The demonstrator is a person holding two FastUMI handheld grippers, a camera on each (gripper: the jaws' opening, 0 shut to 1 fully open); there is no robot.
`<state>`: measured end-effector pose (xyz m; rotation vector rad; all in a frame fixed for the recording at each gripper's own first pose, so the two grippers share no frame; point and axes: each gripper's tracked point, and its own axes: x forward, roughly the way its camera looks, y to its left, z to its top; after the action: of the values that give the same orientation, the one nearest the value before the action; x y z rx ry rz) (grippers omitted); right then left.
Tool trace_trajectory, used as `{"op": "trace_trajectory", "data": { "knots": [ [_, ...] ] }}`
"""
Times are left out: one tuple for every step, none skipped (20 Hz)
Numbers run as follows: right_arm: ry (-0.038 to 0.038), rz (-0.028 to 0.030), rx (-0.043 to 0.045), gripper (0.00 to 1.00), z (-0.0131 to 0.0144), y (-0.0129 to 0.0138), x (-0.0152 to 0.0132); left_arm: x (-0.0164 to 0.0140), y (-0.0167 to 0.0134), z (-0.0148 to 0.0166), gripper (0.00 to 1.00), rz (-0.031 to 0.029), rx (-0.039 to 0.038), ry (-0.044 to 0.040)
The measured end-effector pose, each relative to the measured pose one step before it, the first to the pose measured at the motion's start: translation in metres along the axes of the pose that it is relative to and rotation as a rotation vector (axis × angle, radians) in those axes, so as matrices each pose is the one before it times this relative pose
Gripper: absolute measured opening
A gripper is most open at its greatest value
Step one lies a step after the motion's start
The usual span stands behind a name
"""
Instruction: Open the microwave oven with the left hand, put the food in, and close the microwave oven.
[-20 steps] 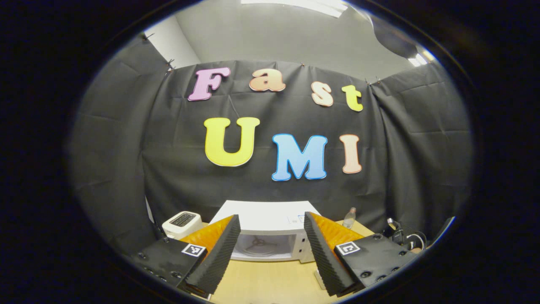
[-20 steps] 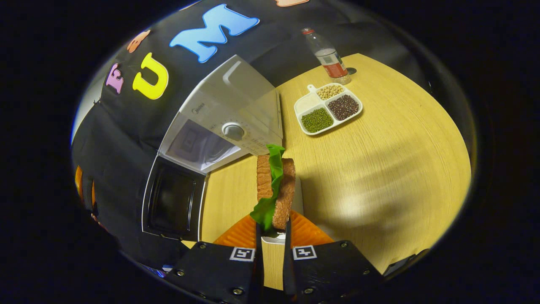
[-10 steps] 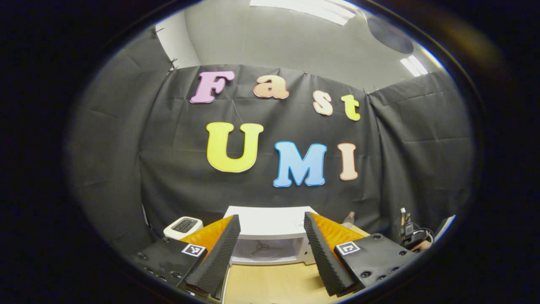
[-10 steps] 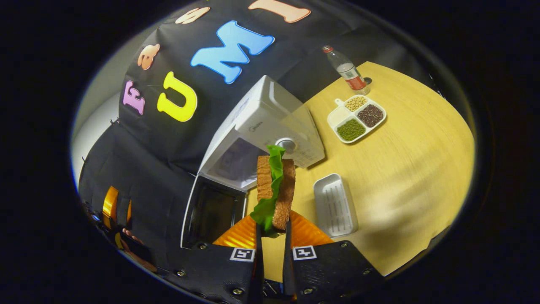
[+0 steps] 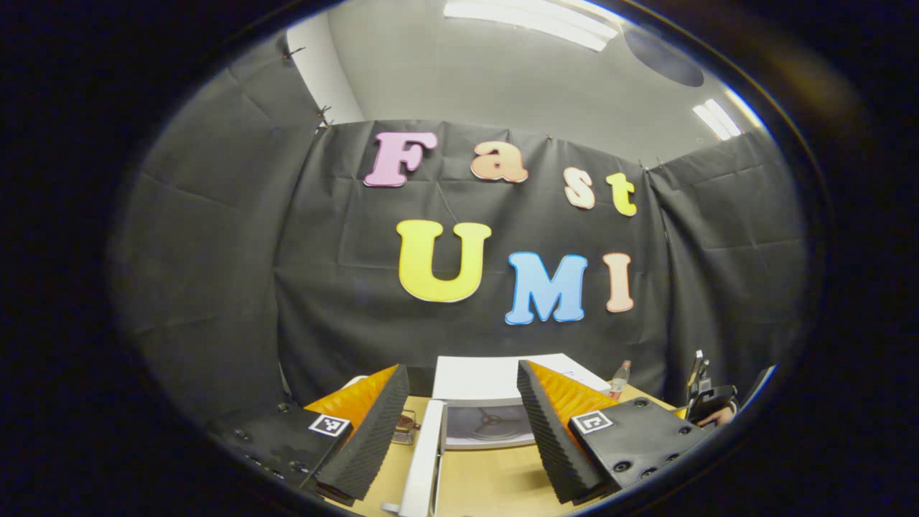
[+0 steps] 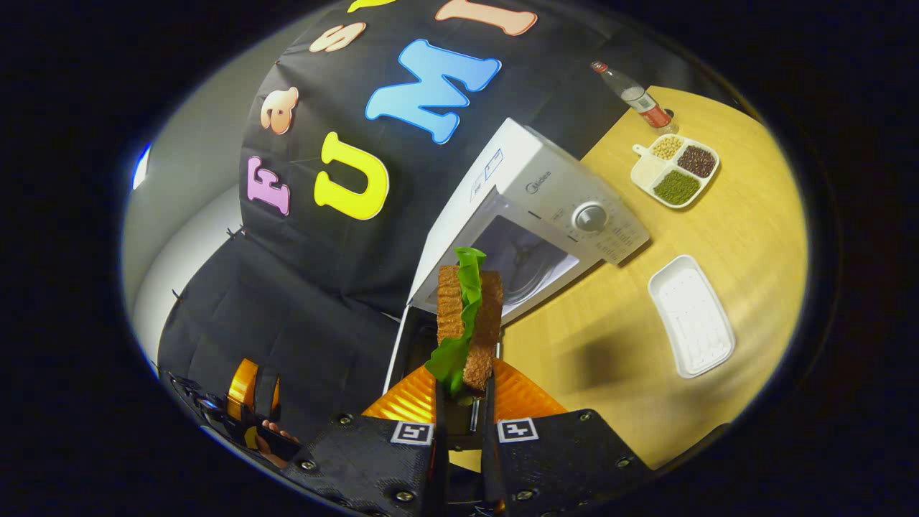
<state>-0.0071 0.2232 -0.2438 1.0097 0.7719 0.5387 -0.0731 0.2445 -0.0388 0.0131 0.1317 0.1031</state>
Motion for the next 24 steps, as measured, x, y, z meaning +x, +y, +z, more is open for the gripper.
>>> {"op": "trace_trajectory", "data": {
  "knots": [
    [-0.01006,0.0138,0.01797,0.18,-0.00118,0.00462,0.00902,-0.00634,0.00834,0.00519,0.96,0.00758,-0.00244,-0.00829],
    [-0.01099,0.01114,0.0162,0.18,-0.0012,0.00372,0.00758,-0.00342,0.00839,0.00252,0.97,0.00625,0.00065,-0.00598],
    [-0.01081,0.00703,0.01346,0.18,-0.00075,0.00238,0.01067,-0.00431,0.00868,0.00261,0.97,0.00843,0.00411,-0.00261],
    [-0.00978,0.00222,0.01469,0.18,-0.00144,0.00079,0.00929,-0.00343,0.00845,0.00199,0.96,0.00674,0.00545,-0.00137],
    [-0.00521,-0.00456,0.0077,0.18,-0.00116,-0.00119,0.01057,-0.00389,0.00687,-0.00103,0.96,0.00888,0.00693,-0.00108],
    [0.00176,-0.0117,0.00155,0.18,-0.00297,-0.00208,0.00969,-0.00184,0.00857,0.00169,0.97,0.00838,0.00659,-0.00203],
    [0.0056,-0.02227,-0.00303,0.18,-0.00325,-0.00596,0.00986,-0.00346,0.00636,0.00172,0.96,0.00624,0.0031,-0.0007],
    [0.00444,-0.0282,-0.00293,0.18,-0.0054,-0.00635,0.00939,-0.00147,0.00377,0.00026,0.97,0.003,0.00256,-0.00067],
    [0.00167,-0.0218,0.00252,0.18,-0.00366,-0.00645,0.00969,-0.00093,0.00361,-0.00086,0.96,0.00279,0.00182,-0.00009],
    [-0.007,-0.01173,0.00994,0.18,-0.00105,-0.00466,0.01055,-0.00013,0.00144,-0.00149,0.97,-0.00083,0.0007,0.00034],
    [-0.0145,-0.00893,0.02259,0.18,0.00144,-0.00377,0.01045,-0.00156,0.00227,0.00069,0.96,0.00016,0.00092,-0.00034],
    [-0.01943,-0.01113,0.0195,0.18,0.00235,-0.00394,0.01032,-0.00213,0.00223,0.00082,0.96,-0.00069,0.00138,-0.00179],
    [-0.01428,-0.02009,0.00978,0.18,0.00292,-0.00432,0.01232,-0.00185,0.00237,0.00006,0.96,-0.00253,0.00209,-0.00037],
    [-0.01269,-0.0173,0.01005,0.18,0.00155,-0.00244,0.01135,0.00017,0.00221,-0.00088,0.96,-0.00112,0.00481,0.00192],
    [-0.01422,-0.0069,0.00615,0.18,0.00132,0.0007,0.01325,-0.00184,0.00316,-0.00281,0.95,0.00321,0.00566,0.00706],
    [-0.01966,-0.00101,0.00909,0.18,0.00265,0.00271,0.01169,-0.00062,0.00411,-0.00304,0.96,0.00312,0.00379,0.00578],
    [-0.02626,0.00104,0.01889,0.18,0.00425,0.00234,0.01368,-0.00102,0.00363,-0.00137,0.96,0.00229,0.00166,0.00615],
    [-0.03535,0.00085,0.02876,0.18,0.00397,0.00198,0.01242,-0.00211,0.00348,-0.0014,0.96,0.00352,0.00071,0.00585],
    [-0.04098,0.00277,0.04011,0.18,0.00647,0.00098,0.0121,0.00084,0.00518,-0.00282,0.96,0.00531,0.00084,0.00537],
    [-0.03893,-0.0013,0.04903,0.18,0.00493,0.00001,0.01005,-0.00017,0.0047,-0.00169,0.96,0.00682,0.00129,0.00734],
    [-0.03249,-0.00409,0.05206,0.18,0.00428,-0.00062,0.0102,-0.00079,0.0068,-0.00304,0.96,0.00943,0.00164,0.01042],
    [-0.03741,0.00369,0.03673,0.18,0.00233,-0.0004,0.0099,0.0,0.00543,-0.00294,0.96,0.01025,0.00179,0.01003],
    [-0.04304,0.00415,0.02186,0.18,0.00469,0.00024,0.00966,-0.00024,0.00485,-0.00363,0.96,0.01469,0.0043,0.00695],
    [-0.04194,-0.00706,0.01407,0.18,0.00472,-0.00144,0.01023,-0.00114,0.00648,-0.00033,0.96,0.01737,0.00496,0.00427]
  ]
}}
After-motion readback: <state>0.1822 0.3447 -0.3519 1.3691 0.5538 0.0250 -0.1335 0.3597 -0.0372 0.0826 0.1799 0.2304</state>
